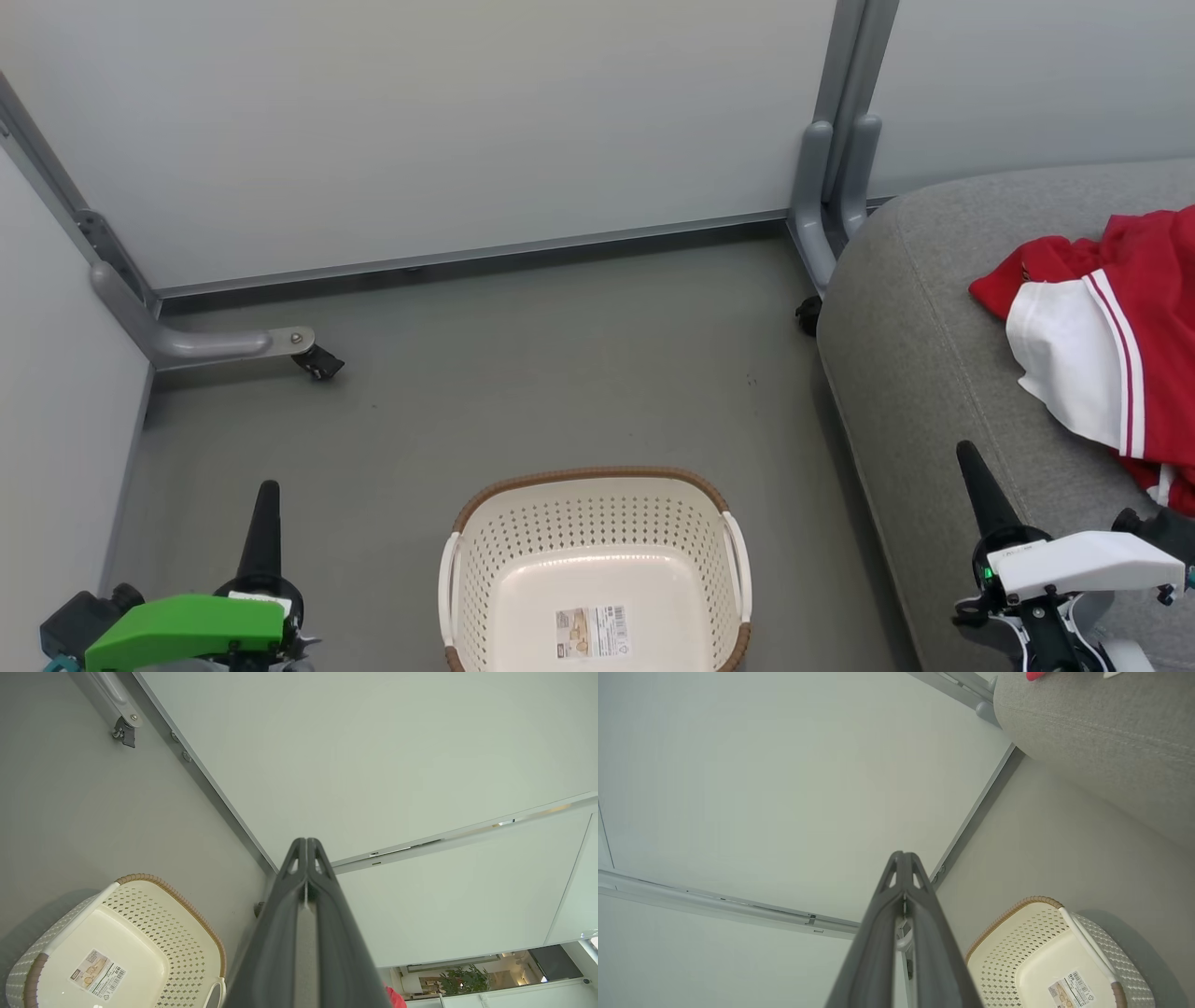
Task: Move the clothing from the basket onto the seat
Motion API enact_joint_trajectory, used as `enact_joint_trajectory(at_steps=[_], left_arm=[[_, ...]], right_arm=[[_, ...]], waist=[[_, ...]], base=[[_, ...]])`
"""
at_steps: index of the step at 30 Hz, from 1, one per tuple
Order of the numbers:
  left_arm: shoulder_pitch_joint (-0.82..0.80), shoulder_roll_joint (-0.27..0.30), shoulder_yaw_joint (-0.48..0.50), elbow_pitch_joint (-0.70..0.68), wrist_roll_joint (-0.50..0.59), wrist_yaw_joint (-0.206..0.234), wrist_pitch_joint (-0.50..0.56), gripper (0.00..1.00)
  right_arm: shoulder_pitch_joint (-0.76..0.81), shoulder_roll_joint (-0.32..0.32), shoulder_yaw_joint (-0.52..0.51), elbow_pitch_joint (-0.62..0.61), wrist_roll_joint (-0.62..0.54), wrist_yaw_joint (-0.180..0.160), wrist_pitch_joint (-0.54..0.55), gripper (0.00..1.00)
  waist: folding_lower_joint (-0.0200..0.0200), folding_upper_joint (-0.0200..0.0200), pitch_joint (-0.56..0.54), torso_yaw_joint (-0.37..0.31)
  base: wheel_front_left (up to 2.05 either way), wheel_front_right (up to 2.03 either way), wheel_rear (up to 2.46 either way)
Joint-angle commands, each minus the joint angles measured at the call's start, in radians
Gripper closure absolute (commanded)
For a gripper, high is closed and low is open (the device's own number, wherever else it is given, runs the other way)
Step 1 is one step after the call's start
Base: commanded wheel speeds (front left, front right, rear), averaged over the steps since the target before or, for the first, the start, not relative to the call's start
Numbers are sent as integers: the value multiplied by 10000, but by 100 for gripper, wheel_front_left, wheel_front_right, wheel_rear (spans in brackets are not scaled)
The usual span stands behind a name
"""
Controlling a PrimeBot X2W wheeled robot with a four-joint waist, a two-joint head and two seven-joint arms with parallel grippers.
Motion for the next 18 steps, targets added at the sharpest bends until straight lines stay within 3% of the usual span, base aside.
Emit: enact_joint_trajectory(at_steps=[1,18], left_arm=[[-311,86,76,-24,-259,-95,56,100],[-679,77,278,205,-1629,-242,428,100]], right_arm=[[-217,-38,-74,-19,270,-6,90,100],[-381,0,-317,89,1699,-5,469,100]], waist=[[0,0,12,2],[0,0,135,20]], base=[[0,0,0],[0,0,0]])
